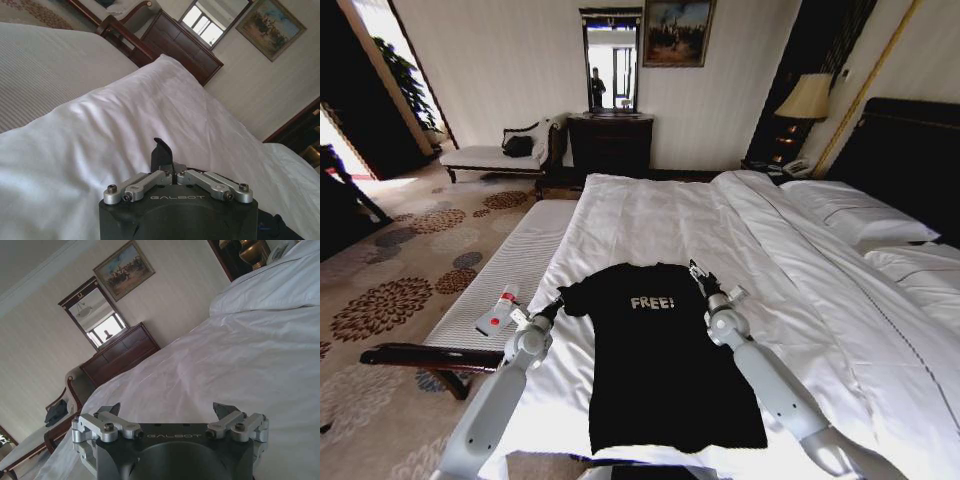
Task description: Fold the clothes on the bed.
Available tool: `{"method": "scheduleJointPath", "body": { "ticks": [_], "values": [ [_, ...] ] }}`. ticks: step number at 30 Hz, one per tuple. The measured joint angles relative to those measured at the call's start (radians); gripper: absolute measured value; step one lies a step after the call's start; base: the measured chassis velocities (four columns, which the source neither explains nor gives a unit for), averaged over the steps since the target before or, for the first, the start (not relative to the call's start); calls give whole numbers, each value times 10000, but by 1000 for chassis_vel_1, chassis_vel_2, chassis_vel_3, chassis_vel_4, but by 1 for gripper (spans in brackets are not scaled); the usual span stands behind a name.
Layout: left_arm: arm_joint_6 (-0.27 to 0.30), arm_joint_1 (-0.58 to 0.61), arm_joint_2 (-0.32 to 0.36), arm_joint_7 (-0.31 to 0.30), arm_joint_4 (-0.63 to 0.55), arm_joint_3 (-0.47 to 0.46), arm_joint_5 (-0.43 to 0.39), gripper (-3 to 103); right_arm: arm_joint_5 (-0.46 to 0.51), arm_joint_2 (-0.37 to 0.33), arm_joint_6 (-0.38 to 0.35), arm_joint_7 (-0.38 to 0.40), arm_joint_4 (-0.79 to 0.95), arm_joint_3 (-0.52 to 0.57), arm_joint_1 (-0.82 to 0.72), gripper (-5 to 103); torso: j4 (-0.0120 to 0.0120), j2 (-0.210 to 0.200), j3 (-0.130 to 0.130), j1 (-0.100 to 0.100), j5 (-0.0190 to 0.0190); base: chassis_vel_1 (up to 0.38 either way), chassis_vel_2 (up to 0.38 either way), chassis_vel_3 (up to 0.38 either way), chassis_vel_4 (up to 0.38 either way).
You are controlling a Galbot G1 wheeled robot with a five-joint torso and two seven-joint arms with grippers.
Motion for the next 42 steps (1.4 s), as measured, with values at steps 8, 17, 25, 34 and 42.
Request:
{"method": "scheduleJointPath", "body": {
  "ticks": [8, 17, 25, 34, 42],
  "values": [
    [44, -1059, 254, -226, -729, 1859, 108, 0, -118, 12, -2, 15, -10, 77, -94, 100, -2, 0, 0, 0, 0, 0, 0, 0, 0],
    [-31, -2635, -154, -176, 596, 3498, 534, 0, -307, 61, 24, 14, -43, 188, -342, 100, -3, 0, 1, 1, 2, 0, 0, 0, 0],
    [-36, -2889, -385, -35, 1315, 3928, 982, 0, -427, 126, 42, -19, -175, 179, -386, 100, -1, 0, 1, 0, 1, 0, 0, 0, 0],
    [13, -2786, -339, 20, 1511, 4239, 1236, 6, -522, 379, 46, -46, -363, -77, -97, 100, 1, -1, 1, 0, 0, 0, 0, 0, 0],
    [556, -2396, -178, -364, 365, 4173, -370, 32, -604, 494, 46, -46, -392, -140, -95, 100, -3, 0, 0, 0, 0, 0, 0, 0, 0]
  ]
}}
